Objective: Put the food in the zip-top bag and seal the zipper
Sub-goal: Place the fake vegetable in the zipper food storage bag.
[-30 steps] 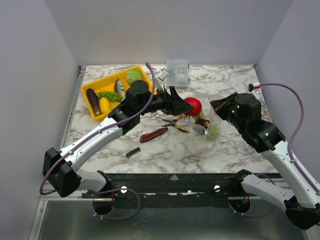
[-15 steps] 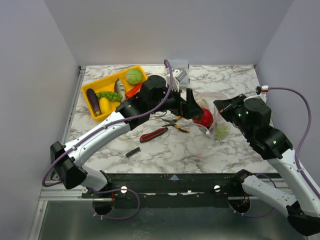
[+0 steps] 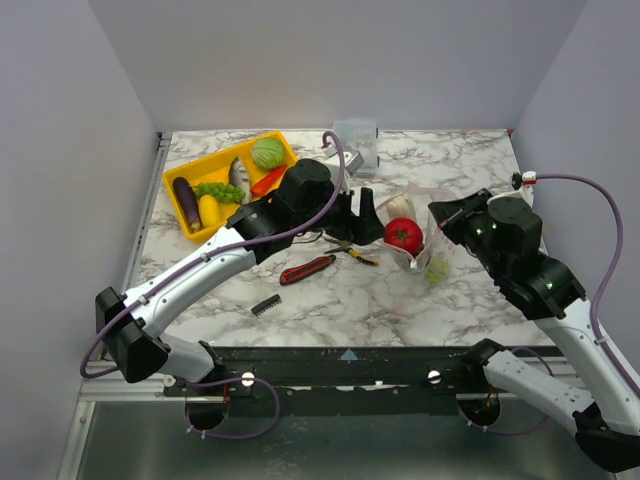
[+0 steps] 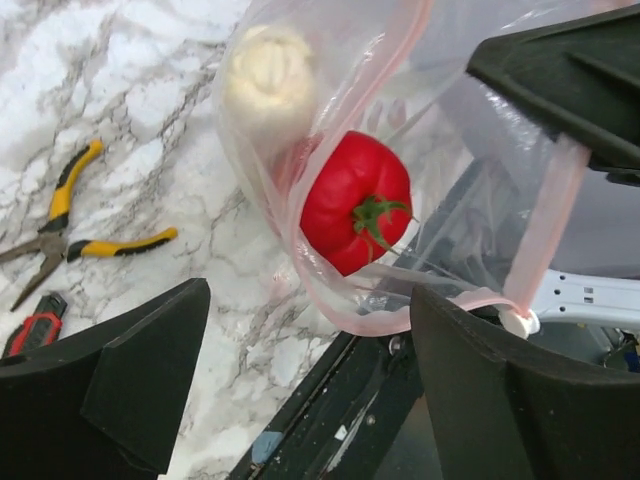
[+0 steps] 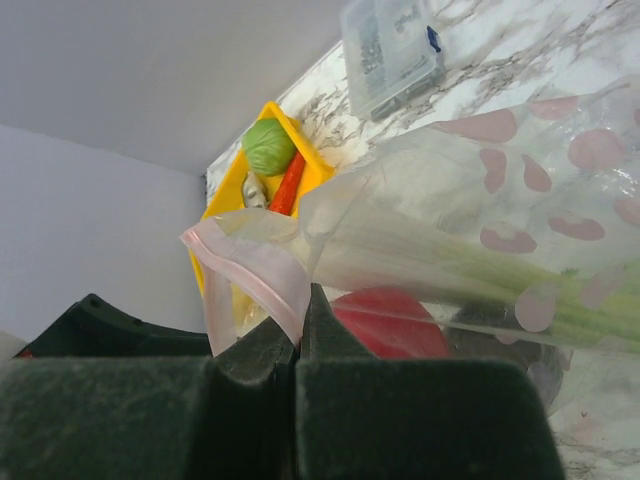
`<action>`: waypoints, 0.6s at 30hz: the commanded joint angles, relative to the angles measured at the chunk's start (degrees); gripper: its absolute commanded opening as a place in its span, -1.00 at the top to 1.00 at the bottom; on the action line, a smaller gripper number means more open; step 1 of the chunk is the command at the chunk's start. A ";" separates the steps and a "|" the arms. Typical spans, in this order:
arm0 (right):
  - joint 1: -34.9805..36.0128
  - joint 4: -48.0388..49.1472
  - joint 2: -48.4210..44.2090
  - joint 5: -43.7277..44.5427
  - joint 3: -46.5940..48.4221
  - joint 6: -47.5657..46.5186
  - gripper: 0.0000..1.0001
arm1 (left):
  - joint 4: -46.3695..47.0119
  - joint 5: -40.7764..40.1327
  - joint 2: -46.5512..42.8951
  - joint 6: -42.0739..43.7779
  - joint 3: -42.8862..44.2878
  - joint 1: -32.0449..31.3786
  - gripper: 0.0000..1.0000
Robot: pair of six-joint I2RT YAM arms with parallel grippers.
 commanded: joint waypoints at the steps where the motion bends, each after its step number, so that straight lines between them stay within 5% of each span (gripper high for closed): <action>1: 0.12 0.54 -0.92 1.55 1.00 -1.36 0.99 | 1.10 2.50 3.10 -0.70 0.46 0.15 -0.40; 5: 0.16 -0.18 -1.95 2.07 -0.24 -4.78 0.99 | 1.24 9.50 7.08 -1.07 5.60 0.02 0.90; 6: 0.10 -0.94 -2.07 2.99 -0.63 -5.87 0.99 | 3.10 12.55 7.38 -1.87 6.02 -0.03 1.00; 13: 0.11 -9.73 -0.88 13.27 0.09 -13.78 0.99 | 11.34 24.14 8.44 -9.44 9.13 -2.25 1.00; 18: 0.13 -10.60 -4.14 18.39 0.45 -16.99 0.99 | 12.83 25.09 9.32 -11.88 6.34 -0.94 1.00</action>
